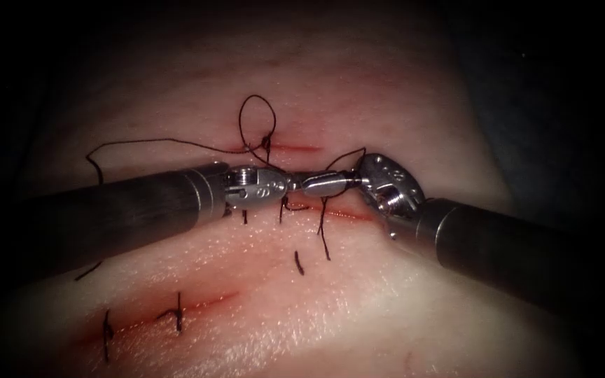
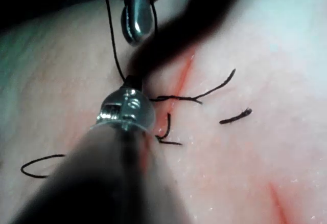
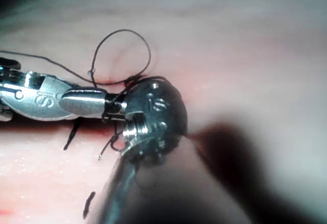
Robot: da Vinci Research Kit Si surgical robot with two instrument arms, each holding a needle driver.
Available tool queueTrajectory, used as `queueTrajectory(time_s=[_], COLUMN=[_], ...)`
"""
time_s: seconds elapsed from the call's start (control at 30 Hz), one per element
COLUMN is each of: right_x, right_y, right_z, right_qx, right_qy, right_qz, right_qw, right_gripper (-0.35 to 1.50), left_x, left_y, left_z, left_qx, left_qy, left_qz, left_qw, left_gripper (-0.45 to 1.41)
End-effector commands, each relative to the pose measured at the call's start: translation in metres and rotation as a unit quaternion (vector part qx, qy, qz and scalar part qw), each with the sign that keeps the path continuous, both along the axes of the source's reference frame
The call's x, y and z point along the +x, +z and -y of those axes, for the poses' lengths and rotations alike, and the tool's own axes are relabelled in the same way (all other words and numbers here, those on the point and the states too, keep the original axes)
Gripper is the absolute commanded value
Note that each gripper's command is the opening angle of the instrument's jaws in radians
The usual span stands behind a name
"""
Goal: Wound Closure
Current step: Loop the suture once clockwise around the right tool, then grab the tail end of the suture with the right tool.
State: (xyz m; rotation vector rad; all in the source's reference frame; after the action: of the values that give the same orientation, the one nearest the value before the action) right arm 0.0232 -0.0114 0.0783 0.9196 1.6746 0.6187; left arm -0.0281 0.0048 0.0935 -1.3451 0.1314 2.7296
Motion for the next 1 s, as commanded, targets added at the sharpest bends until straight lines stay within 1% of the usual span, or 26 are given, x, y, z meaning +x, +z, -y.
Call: queueTrajectory(time_s=[0.03, 0.13, 0.17, 0.2, 0.23, 0.27, 0.37, 0.4, 0.43, 0.47, 0.53, 0.57, 0.6, 0.63, 0.67, 0.7, 0.73, 0.77, 0.97, 1.0], right_x=[0.001, 0.0012, 0.0015, 0.0015, 0.0017, 0.0021, 0.0027, 0.0029, 0.0029, 0.0029, 0.0029, 0.0029, 0.0029, 0.003, 0.003, 0.003, 0.003, 0.003, 0.003, 0.003], right_y=[-0.0003, -0.0009, -0.0013, -0.0013, -0.0014, -0.0013, -0.0008, -0.0002, -0.0002, 0.0001, 0.0012, 0.0012, 0.0018, 0.0023, 0.0024, 0.0024, 0.0025, 0.0027, 0.003, 0.003], right_z=[0.0, 0.0004, 0.0007, 0.0007, 0.0008, 0.0013, 0.0018, 0.0022, 0.0022, 0.0024, 0.0032, 0.0032, 0.0038, 0.0044, 0.0046, 0.0046, 0.0047, 0.0048, 0.0046, 0.0046], right_qx=[-0.021, -0.035, -0.066, -0.066, -0.085, -0.131, -0.192, -0.227, -0.227, -0.241, -0.285, -0.285, -0.306, -0.327, -0.333, -0.333, -0.339, -0.357, -0.393, -0.393], right_qy=[-0.02, -0.035, -0.064, -0.064, -0.081, -0.125, -0.172, -0.208, -0.208, -0.224, -0.236, -0.236, -0.239, -0.23, -0.228, -0.228, -0.226, -0.215, -0.225, -0.225], right_qz=[-0.002, -0.003, -0.005, -0.005, -0.007, -0.012, -0.026, -0.036, -0.036, -0.036, -0.018, -0.018, -0.014, -0.009, -0.011, -0.011, -0.011, -0.006, -0.001, -0.001], right_qw=[1.0, 0.999, 0.996, 0.996, 0.993, 0.983, 0.966, 0.951, 0.951, 0.944, 0.929, 0.929, 0.921, 0.917, 0.915, 0.915, 0.913, 0.909, 0.892, 0.892], right_gripper=[-0.35, -0.35, -0.35, -0.35, -0.35, -0.35, -0.35, -0.35, -0.35, -0.35, -0.35, -0.35, 0.0, 0.59, 0.74, 0.74, 0.84, 1.13, 1.13, 1.13], left_x=[-0.0003, -0.0003, -0.0003, -0.0003, -0.0004, -0.0006, -0.001, -0.0013, -0.0013, -0.0013, -0.0013, -0.0013, -0.0011, -0.001, -0.001, -0.001, -0.0009, -0.0008, -0.0005, -0.0005], left_y=[0.0012, 0.002, 0.0026, 0.0026, 0.0028, 0.0029, 0.0028, 0.0027, 0.0027, 0.0026, 0.0023, 0.0023, 0.0022, 0.0021, 0.0021, 0.0021, 0.0021, 0.0021, 0.0021, 0.0021], left_z=[-0.0008, -0.0011, -0.0012, -0.0012, -0.0012, -0.0012, -0.0012, -0.0012, -0.0012, -0.0011, -0.0012, -0.0012, -0.0012, -0.0012, -0.0012, -0.0012, -0.0012, -0.0011, -0.0009, -0.0009], left_qx=[0.004, 0.007, 0.008, 0.008, 0.008, 0.012, 0.013, 0.013, 0.013, 0.013, 0.015, 0.015, 0.015, 0.016, 0.016, 0.016, 0.015, 0.015, 0.015, 0.015], left_qy=[-0.001, -0.002, 0.001, 0.001, 0.003, 0.002, 0.001, -0.001, -0.001, -0.001, -0.001, -0.001, 0.0, 0.001, 0.001, 0.001, 0.001, 0.002, 0.003, 0.003], left_qz=[-0.001, -0.002, -0.006, -0.006, -0.007, -0.009, -0.011, -0.013, -0.013, -0.011, -0.011, -0.011, -0.01, -0.01, -0.01, -0.01, -0.01, -0.01, -0.009, -0.009], left_qw=[1.0, 1.0, 1.0, 1.0, 1.0, 1.0, 1.0, 1.0, 1.0, 1.0, 1.0, 1.0, 1.0, 1.0, 1.0, 1.0, 1.0, 1.0, 1.0, 1.0], left_gripper=[-0.45, -0.45, -0.45, -0.45, -0.45, -0.45, -0.45, -0.45, -0.45, -0.45, -0.45, -0.45, -0.45, -0.45, -0.45, -0.45, -0.45, -0.45, -0.45, -0.45])
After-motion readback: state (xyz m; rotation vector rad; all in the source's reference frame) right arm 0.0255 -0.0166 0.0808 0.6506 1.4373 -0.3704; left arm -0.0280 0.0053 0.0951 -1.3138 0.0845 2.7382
